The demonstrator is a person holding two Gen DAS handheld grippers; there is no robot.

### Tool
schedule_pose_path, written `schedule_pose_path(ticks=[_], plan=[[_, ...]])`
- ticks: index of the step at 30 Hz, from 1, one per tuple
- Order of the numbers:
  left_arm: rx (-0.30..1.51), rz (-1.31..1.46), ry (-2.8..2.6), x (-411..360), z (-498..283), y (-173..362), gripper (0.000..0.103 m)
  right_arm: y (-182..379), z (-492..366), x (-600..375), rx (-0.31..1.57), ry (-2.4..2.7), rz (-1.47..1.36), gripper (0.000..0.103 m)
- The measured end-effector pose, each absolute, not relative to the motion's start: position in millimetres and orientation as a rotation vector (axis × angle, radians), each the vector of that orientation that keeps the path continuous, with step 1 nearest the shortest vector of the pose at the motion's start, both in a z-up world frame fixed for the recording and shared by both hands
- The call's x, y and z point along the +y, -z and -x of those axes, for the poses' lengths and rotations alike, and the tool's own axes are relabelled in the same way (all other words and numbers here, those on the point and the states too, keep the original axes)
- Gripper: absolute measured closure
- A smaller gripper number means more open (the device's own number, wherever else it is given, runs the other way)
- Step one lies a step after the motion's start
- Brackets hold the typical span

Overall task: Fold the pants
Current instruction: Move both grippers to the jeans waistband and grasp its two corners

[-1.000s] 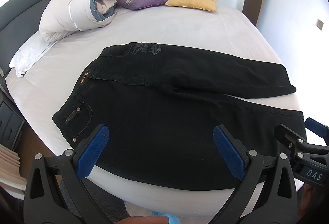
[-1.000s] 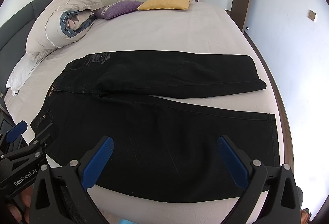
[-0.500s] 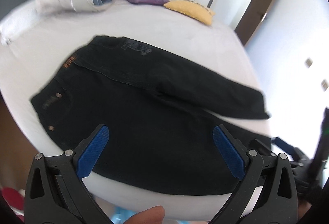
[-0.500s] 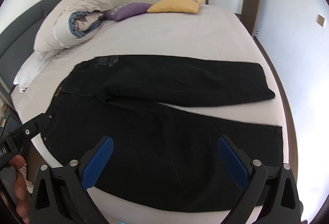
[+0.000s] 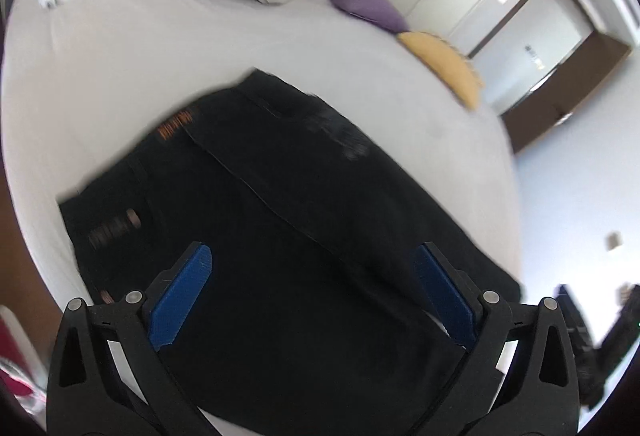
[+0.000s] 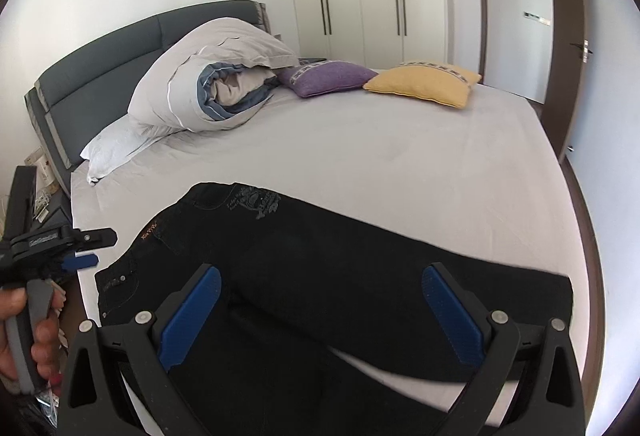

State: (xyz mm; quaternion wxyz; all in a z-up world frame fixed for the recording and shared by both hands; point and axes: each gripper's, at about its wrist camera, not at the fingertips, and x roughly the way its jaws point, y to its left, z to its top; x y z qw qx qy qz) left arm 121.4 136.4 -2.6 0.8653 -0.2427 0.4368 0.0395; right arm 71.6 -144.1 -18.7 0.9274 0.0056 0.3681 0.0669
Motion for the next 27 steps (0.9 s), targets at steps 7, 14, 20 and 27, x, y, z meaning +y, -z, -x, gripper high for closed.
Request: schedule_pose_path(ticks=[7,14,20,27], plan=[[0.843,0.284,-0.099,164.5,-214.1,-11.7,0.001,41.7,-147.9,-153.4,0.784,-0.241,0.082,0.0],[0.889,0.289,0.144,183.6,-328.9,-19.4,0.005,73.6,-219.2,-159.1,0.904,-0.383,0.144,0.0],[0.945,-0.133,0.314,147.4,-406.2,5.4,0.02,105.0,-267.5,-171.1,0.992,-0.537,0.122,0.011],[1.109,-0.502,0.512,126.6,-439.3,71.7,0.034,141.8,-304.3,-172.1,1.092,-0.64,0.181,0.027]])
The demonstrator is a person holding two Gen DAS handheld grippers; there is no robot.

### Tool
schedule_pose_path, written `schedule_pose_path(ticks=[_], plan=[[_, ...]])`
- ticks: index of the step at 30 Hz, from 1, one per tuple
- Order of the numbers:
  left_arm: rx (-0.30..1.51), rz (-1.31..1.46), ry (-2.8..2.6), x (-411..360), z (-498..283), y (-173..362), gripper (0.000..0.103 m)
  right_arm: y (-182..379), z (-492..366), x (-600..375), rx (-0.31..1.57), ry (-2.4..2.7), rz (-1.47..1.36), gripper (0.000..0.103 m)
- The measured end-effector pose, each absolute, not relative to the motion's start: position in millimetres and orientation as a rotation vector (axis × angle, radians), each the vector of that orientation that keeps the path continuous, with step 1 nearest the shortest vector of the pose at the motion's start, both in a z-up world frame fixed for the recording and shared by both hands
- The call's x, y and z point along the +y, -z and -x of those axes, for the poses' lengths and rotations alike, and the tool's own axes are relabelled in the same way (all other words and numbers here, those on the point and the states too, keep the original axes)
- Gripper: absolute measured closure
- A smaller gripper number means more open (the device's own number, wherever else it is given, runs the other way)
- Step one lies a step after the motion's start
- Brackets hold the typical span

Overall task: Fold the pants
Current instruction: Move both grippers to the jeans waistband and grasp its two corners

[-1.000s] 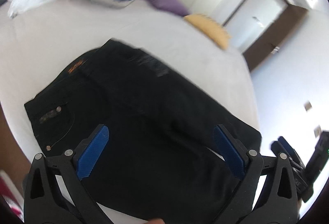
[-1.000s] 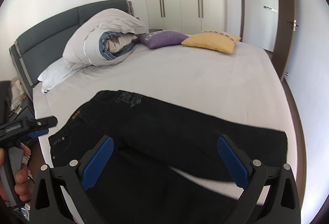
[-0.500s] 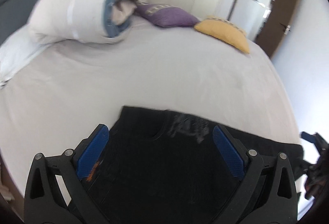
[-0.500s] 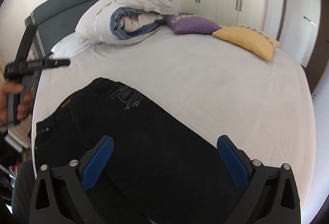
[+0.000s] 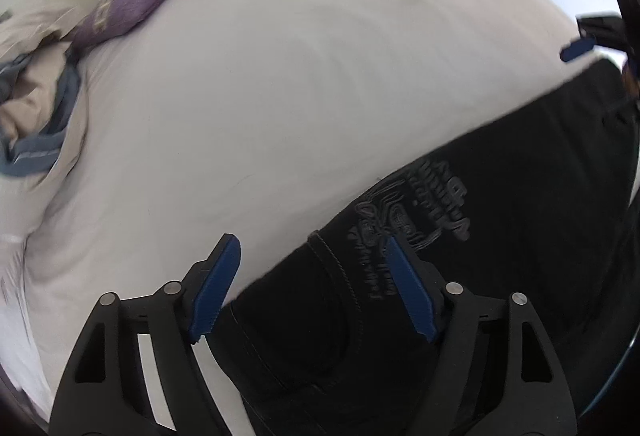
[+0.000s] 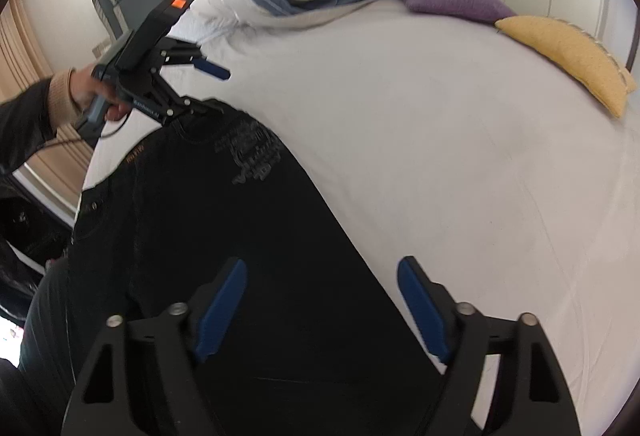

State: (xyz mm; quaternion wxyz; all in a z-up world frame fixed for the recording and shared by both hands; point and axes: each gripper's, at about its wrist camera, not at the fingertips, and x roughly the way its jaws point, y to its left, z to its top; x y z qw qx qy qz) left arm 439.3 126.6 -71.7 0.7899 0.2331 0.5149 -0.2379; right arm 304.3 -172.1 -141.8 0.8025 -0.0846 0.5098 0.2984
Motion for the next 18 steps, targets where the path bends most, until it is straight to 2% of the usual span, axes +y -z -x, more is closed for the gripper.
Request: schedule_pose_path(ticks=[2,3,8,11,14,16,18], plan=[[1.139,-0.487,0.563,129.1,-452.3,79.8,0.043,153.8,-312.8,-170.7,1.119,-0.65,0.183,0.029],[1.143,-0.488,0.577,128.2,-455.8,82.9,0.044,158.6,-315.6,-171.0,1.125,-0.659,0.181,0.029],[1.215,-0.513,0.638,124.8,-469.4,104.8,0.044,170.5,-323.9,-166.7,1.135,-0.691,0.154,0.032],[1.243,-0.506,0.647,126.1,-472.9,116.8,0.051,174.2,-329.8,-157.5,1.143,-0.712,0.156,0.035],[1.254,-0.46,0.648,131.2,-477.8,118.5,0.051,179.0,-337.3,-145.2,1.158,-0.731,0.159,0.037],[1.262,-0.442,0.66,133.8,-480.7,118.0,0.056,182.9,-342.5,-135.7,1.165,-0.738,0.162,0.037],[1.268,-0.425,0.666,135.3,-483.2,117.1,0.066,186.3,-346.8,-127.5,1.173,-0.744,0.166,0.038]])
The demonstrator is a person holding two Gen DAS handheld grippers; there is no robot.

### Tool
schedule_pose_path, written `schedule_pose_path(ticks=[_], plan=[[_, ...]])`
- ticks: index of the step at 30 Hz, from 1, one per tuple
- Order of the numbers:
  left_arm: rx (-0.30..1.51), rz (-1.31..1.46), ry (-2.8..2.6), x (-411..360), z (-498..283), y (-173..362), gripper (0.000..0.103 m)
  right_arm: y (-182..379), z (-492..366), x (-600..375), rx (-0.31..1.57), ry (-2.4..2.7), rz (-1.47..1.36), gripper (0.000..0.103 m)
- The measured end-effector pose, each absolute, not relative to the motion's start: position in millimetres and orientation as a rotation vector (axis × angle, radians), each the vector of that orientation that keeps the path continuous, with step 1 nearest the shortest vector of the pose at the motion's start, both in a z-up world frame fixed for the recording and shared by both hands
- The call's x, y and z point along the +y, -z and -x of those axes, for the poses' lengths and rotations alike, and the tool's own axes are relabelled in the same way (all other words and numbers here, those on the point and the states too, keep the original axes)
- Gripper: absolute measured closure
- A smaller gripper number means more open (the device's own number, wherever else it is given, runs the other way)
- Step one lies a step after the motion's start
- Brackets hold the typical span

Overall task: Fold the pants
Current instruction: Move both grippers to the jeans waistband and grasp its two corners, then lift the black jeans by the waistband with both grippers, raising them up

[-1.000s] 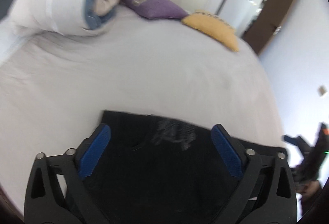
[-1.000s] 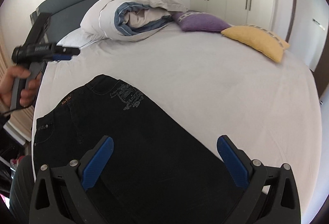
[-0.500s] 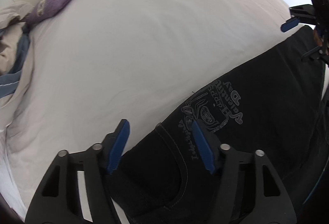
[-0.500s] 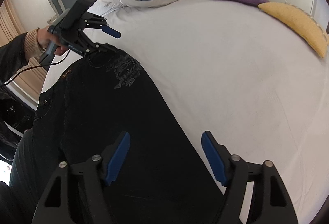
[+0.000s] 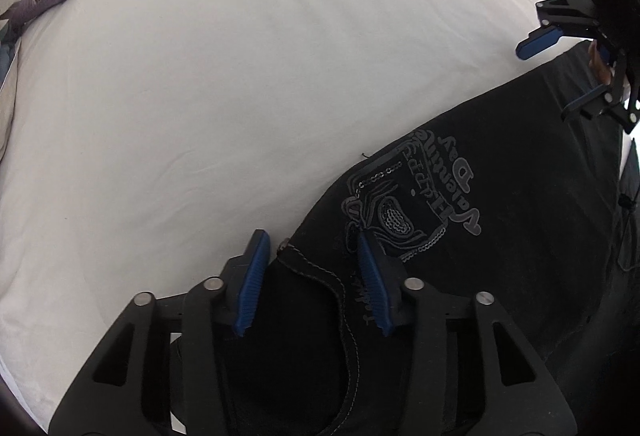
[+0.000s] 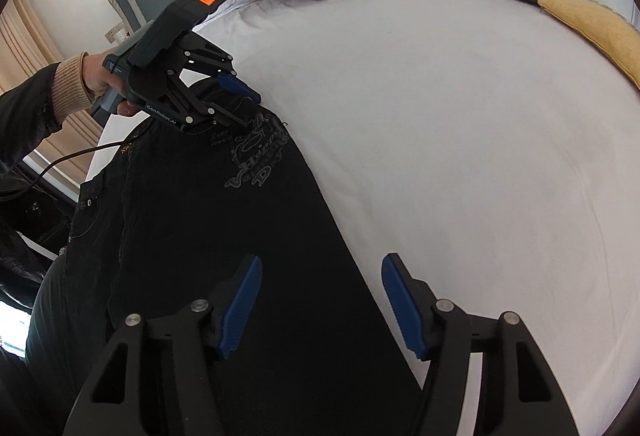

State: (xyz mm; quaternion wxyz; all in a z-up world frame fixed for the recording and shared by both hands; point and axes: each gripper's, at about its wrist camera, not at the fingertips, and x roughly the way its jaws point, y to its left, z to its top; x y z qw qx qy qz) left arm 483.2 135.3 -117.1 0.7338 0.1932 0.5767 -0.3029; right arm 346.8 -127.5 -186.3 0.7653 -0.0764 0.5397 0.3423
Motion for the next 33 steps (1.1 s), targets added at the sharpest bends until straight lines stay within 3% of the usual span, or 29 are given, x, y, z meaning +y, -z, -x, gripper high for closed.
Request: schedule_pose_path(ticks=[7,11,21,25,28,33], plan=[[1.245,-0.394,0.657,159.0,-491.4,106.0,0.088,191.7,-355.6,-116.2,1.204,-0.754,0.185,0.055],[1.192,-0.422,0.648,158.3,-474.6,93.8,0.094,193.4,-360.2,-115.5,1.207,-0.745,0.188,0.056],[0.99,-0.476,0.647,169.4,-412.4,43.5,0.095,196.5,-364.8,-111.6,1.217,-0.752,0.22,0.058],[0.954,-0.481,0.651,165.3,-389.2,44.2,0.095,200.6,-367.5,-108.9,1.241,-0.744,0.242,0.065],[0.957,-0.477,0.646,161.5,-390.6,43.0,0.095,196.6,-365.0,-104.7,1.235,-0.762,0.243,0.081],[0.956,-0.467,0.637,164.8,-392.5,47.6,0.095,188.3,-361.5,-97.2,1.224,-0.758,0.266,0.087]])
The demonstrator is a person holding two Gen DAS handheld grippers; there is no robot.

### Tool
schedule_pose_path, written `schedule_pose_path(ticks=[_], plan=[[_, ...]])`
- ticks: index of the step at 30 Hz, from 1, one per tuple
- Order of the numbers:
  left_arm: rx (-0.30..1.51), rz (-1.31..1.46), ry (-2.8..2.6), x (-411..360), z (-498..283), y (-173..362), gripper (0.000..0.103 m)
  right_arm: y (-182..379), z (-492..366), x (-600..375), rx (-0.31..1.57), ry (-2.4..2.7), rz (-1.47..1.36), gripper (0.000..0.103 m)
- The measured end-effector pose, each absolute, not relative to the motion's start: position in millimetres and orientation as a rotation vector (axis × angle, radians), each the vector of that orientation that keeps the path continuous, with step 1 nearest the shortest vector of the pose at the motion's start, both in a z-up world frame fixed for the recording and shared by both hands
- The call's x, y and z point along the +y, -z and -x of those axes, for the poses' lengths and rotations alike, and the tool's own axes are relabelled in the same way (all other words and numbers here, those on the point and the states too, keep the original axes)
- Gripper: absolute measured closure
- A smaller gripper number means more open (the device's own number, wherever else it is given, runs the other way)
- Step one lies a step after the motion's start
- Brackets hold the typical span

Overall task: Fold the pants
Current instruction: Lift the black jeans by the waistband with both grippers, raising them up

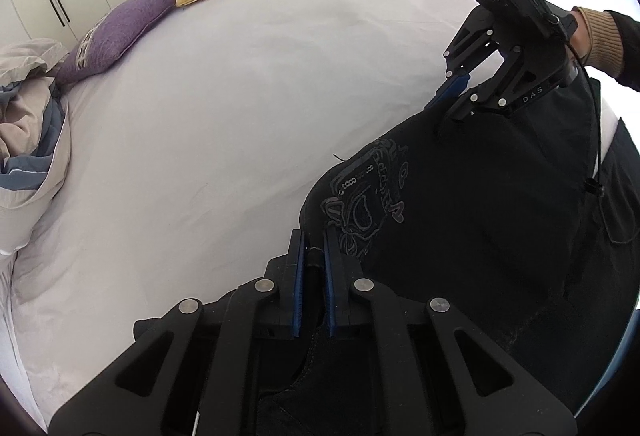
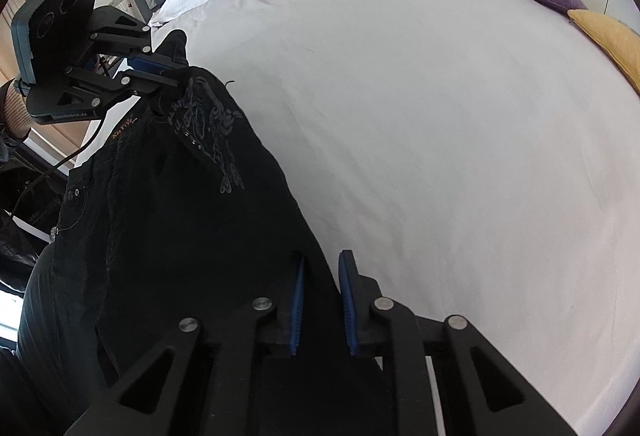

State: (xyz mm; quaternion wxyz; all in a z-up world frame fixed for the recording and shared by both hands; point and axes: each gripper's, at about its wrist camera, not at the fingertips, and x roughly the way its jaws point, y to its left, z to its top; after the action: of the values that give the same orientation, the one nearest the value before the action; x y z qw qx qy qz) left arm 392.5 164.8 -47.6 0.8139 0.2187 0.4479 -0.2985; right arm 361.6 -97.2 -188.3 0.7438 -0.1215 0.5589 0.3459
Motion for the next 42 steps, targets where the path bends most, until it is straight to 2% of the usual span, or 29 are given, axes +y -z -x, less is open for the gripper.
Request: schedule_pose_path(ticks=[1,5,20,27,42], plan=[[0.954,-0.466,0.635,163.3,-391.2,46.4,0.095,187.8,-360.7,-96.3,1.222,-0.758,0.268,0.093],[0.95,-0.463,0.635,162.6,-397.5,45.7,0.096,181.9,-354.0,-87.3,1.198,-0.76,0.319,0.098],[0.888,-0.511,0.605,176.4,-330.0,13.6,0.096,138.4,-281.8,-53.7,1.082,-0.757,0.451,0.099],[0.911,-0.547,0.613,182.0,-281.3,23.7,0.096,127.8,-206.3,-21.1,1.055,-0.809,0.633,0.099],[0.98,-0.669,0.673,182.2,-186.0,69.9,0.096,157.0,-65.0,36.3,0.95,-0.961,1.158,0.099]])
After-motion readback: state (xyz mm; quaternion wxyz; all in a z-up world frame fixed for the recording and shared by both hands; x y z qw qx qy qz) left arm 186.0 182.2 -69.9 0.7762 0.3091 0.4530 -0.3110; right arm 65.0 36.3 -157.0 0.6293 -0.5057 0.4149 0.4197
